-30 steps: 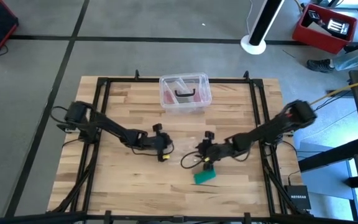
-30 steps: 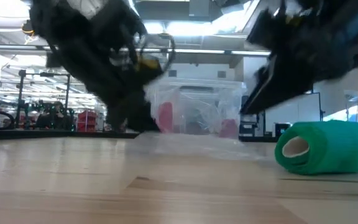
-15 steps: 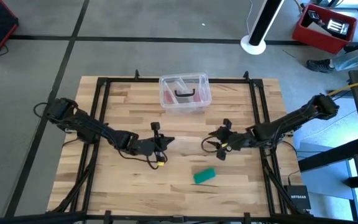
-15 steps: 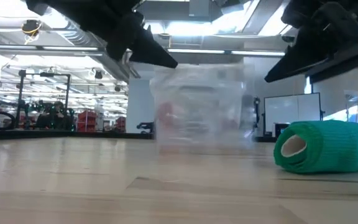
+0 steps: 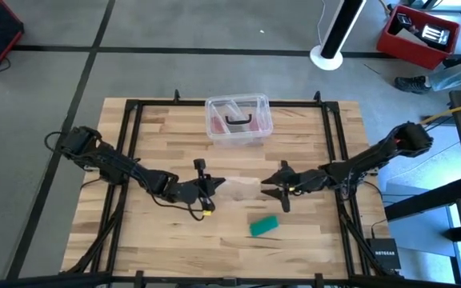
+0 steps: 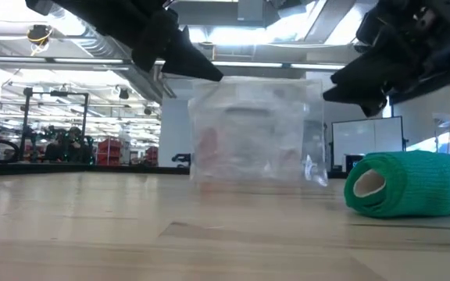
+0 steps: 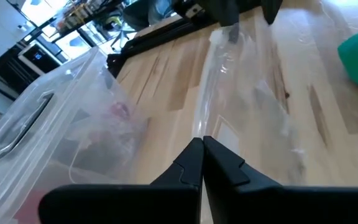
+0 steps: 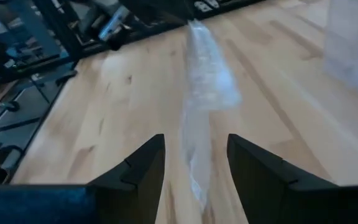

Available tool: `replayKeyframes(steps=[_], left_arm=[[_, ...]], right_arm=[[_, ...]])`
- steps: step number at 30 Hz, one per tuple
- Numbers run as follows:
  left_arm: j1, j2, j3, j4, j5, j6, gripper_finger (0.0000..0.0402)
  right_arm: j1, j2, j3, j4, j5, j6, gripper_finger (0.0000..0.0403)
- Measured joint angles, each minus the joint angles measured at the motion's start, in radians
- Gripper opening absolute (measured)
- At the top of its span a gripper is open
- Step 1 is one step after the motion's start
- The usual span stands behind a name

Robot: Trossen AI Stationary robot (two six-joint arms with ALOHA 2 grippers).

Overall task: Roll bandage
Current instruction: Open the transparent zip lock bag

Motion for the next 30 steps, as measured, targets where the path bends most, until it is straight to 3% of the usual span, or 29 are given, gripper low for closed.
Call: replayKeyframes(steps=[7,12,16,21,26,30], left_arm=[[0.001,0.0,0.0,0.015,0.0,-0.002,0.0],[0.001,0.0,0.0,0.022,0.0,0.0,0.0],[0.001,0.0,0.0,0.022,0.005,-0.003,0.0],[0.001,0.0,0.0,0.019,0.071,0.008,0.0],[-0.005,-0.012,0.025,-0.01,0.076,-0.109,0.0004],[0.013,-0.063,0.086,-0.094,0.123,-0.269,0.0042]], right_arm=[[-0.001,0.086,0.001,0.209,0.054,-0.049,0.0177],[0.0,0.138,0.002,0.26,0.068,-0.054,0.017],[-0.001,0.174,0.027,0.264,0.085,-0.087,0.012],[-0.001,0.191,0.074,0.259,0.091,-0.213,0.0017],[0.0,0.184,0.093,0.199,0.115,-0.336,0.0014],[0.0,0.176,0.116,0.106,0.112,-0.398,0.0006]])
